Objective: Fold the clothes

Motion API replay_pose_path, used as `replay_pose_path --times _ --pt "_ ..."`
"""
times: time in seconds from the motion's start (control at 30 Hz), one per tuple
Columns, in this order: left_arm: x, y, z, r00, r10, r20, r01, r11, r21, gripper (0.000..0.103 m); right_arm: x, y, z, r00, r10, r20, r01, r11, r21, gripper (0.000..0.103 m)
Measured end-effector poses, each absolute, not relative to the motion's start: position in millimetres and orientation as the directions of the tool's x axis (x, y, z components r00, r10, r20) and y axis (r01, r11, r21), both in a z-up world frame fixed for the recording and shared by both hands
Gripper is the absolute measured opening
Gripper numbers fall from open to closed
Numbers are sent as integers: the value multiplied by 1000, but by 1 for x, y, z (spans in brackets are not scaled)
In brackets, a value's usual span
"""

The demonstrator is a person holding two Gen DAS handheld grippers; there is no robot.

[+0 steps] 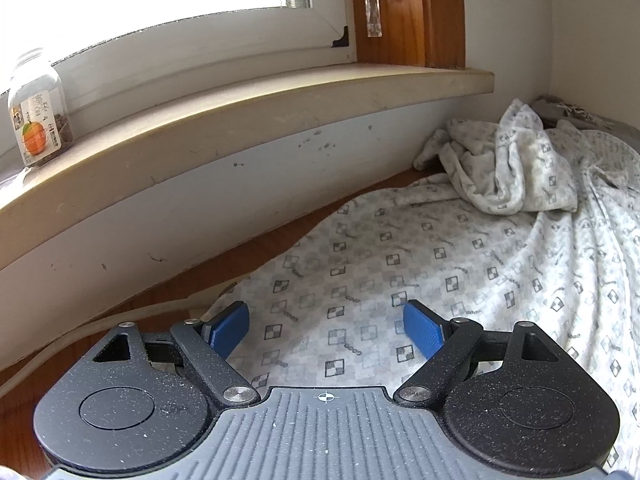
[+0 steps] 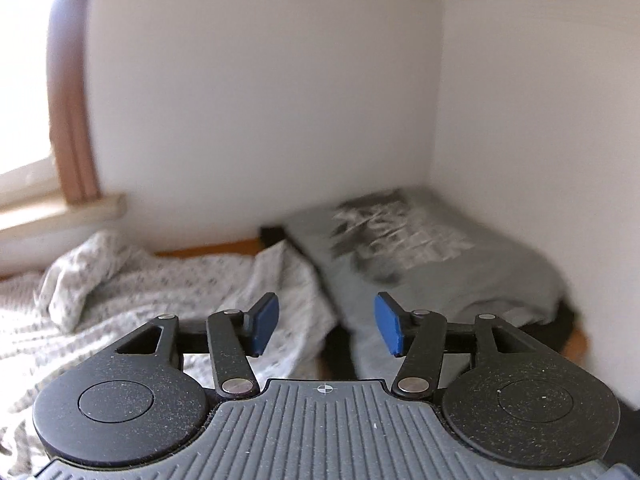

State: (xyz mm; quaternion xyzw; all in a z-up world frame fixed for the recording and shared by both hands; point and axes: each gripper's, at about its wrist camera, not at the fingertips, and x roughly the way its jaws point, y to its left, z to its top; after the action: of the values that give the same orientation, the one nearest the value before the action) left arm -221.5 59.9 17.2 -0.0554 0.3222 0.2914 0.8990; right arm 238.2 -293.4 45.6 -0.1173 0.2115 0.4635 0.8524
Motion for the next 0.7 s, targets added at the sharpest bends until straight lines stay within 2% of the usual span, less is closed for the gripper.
replay_pose_path --times 0.07,0.13,0.27,0.33,0.47,0.7 --pt "-221 60 17 624 484 -613 -555 827 87 95 230 -271 19 458 740 -493 -855 519 -14 31" --pt "-220 59 16 622 481 -617 -550 830 93 95 221 -242 -2 399 763 -509 -886 463 -1 28" --pt "-220 60 16 621 482 -618 -551 830 93 96 211 -198 -18 258 815 -518 -934 348 82 28" --pt "-219 60 16 618 485 -619 -553 827 96 97 205 -178 -27 215 818 -534 -951 300 78 28" --pt "-217 60 16 606 496 -622 -561 821 107 102 199 -156 -44 186 799 -572 -967 251 37 32" --pt "-238 41 32 583 564 -585 -627 770 118 102 210 -158 -42 119 815 -567 -962 236 136 38"
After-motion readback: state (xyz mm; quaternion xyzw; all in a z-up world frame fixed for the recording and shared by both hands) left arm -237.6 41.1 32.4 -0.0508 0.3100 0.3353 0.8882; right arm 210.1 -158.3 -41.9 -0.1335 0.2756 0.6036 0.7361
